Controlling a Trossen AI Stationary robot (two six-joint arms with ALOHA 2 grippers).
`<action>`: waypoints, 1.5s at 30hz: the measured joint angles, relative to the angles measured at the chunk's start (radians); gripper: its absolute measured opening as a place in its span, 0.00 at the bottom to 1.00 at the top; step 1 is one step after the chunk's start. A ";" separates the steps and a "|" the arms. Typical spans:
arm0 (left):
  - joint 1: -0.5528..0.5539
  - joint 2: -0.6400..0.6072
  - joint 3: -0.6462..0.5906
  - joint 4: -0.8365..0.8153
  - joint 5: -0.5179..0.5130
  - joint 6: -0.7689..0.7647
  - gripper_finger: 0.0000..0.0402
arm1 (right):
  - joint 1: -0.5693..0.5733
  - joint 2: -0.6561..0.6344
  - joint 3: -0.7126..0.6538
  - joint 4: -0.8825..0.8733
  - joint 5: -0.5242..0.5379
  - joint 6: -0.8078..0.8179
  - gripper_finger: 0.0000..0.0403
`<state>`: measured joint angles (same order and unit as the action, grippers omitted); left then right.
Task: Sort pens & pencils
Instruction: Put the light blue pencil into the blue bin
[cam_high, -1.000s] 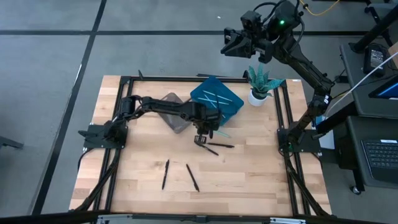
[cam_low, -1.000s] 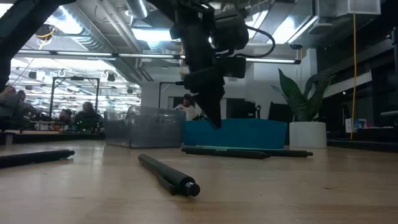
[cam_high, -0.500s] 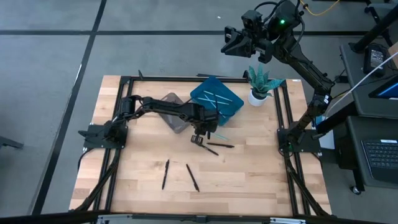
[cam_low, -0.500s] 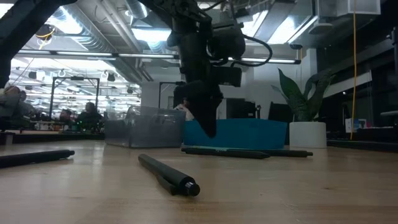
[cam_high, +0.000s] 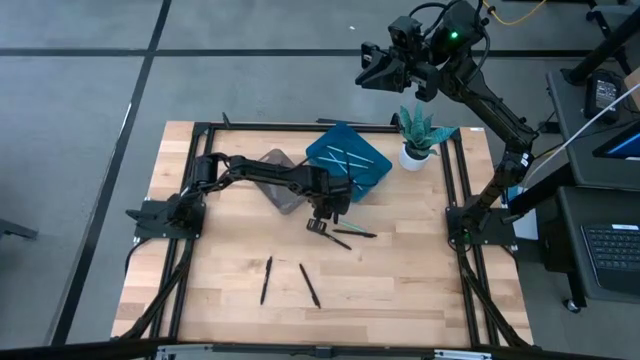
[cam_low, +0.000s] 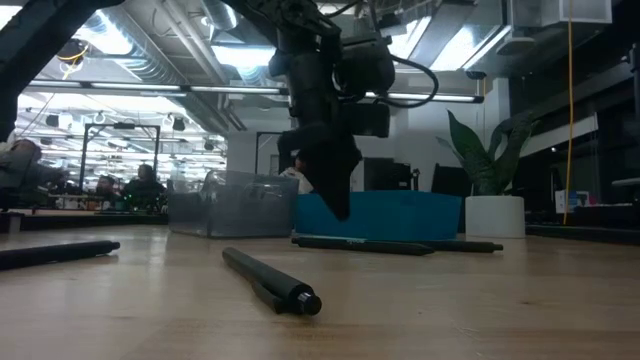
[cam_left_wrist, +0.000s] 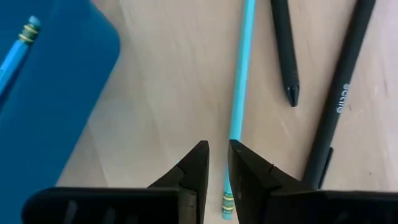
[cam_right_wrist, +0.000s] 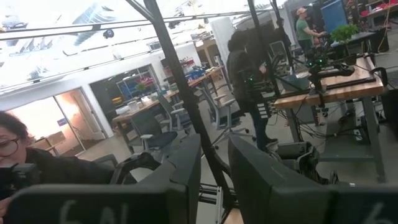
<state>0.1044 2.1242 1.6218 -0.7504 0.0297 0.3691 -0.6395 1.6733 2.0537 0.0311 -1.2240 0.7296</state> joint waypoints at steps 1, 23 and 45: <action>-0.003 0.000 0.000 -0.001 0.011 0.000 0.14 | 0.000 0.000 0.000 0.000 0.000 0.000 0.21; -0.033 0.033 0.000 -0.005 0.045 -0.027 0.14 | 0.000 0.000 0.000 0.000 0.001 -0.001 0.21; -0.026 0.033 0.000 0.001 0.017 -0.052 0.14 | 0.000 0.002 0.000 0.000 0.002 -0.002 0.21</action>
<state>0.0781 2.1574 1.6218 -0.7491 0.0472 0.3172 -0.6392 1.6749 2.0537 0.0315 -1.2217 0.7280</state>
